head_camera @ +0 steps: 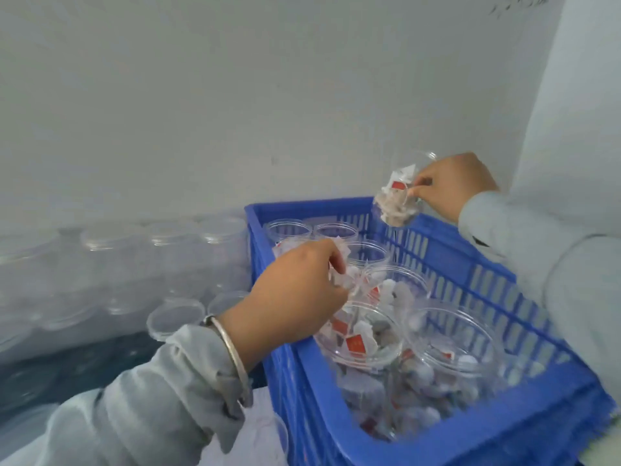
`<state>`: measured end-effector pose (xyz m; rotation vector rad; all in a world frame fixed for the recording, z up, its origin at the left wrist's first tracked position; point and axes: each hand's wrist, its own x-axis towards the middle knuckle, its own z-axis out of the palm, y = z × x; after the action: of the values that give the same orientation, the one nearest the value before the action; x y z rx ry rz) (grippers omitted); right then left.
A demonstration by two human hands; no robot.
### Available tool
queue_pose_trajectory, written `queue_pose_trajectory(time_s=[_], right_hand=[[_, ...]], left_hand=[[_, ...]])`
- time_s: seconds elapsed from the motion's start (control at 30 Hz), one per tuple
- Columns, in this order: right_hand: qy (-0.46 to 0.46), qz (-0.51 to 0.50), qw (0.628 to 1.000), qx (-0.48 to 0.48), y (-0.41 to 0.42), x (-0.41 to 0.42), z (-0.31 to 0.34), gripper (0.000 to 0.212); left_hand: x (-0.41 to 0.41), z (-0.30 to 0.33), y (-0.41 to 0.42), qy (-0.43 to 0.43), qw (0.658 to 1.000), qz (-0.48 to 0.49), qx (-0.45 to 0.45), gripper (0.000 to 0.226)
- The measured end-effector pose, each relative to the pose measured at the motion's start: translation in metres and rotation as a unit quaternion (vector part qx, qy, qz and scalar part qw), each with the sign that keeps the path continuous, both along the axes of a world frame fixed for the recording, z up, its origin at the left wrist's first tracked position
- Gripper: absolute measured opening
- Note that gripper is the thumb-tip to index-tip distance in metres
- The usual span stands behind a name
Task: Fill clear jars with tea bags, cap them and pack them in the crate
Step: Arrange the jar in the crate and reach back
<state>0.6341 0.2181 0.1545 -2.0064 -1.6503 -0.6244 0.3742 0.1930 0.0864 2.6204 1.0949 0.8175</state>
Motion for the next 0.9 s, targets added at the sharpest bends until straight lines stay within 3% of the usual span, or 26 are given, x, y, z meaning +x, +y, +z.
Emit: queue_pose_trajectory(time_s=[0.2,0.43,0.5,0.6,0.7,0.8,0.9], right_hand=[[-0.057,-0.023,0.993,-0.104,0.052,0.022,-0.028,0.018],[-0.053,-0.007,0.971,-0.232,0.079,0.020,-0.087,0.027],[-0.056,-0.019,0.955,-0.292,0.084,0.019,-0.101,0.021],[0.004,-0.019,0.912,-0.409,0.086,0.013,-0.118,0.032],[0.064,0.013,0.889,-0.452,0.083,0.009,-0.121,0.037],[-0.003,0.009,0.887,-0.462,0.079,0.006,-0.110,0.035],[-0.098,-0.005,0.908,-0.408,0.077,0.003,-0.083,0.037]], left_hand=[[0.004,0.002,-0.002,0.026,0.999,0.021,-0.006,0.010],[0.002,-0.001,-0.002,0.025,0.999,0.018,-0.014,0.031],[0.001,-0.002,-0.002,0.013,0.999,0.025,-0.017,0.035],[0.001,-0.003,-0.001,0.005,1.000,0.022,-0.022,0.038],[0.000,-0.003,-0.001,0.003,0.999,0.023,-0.024,0.039],[0.002,-0.002,-0.002,0.008,0.999,0.030,-0.027,0.035],[0.003,-0.001,-0.001,0.004,0.999,0.036,-0.038,0.032]])
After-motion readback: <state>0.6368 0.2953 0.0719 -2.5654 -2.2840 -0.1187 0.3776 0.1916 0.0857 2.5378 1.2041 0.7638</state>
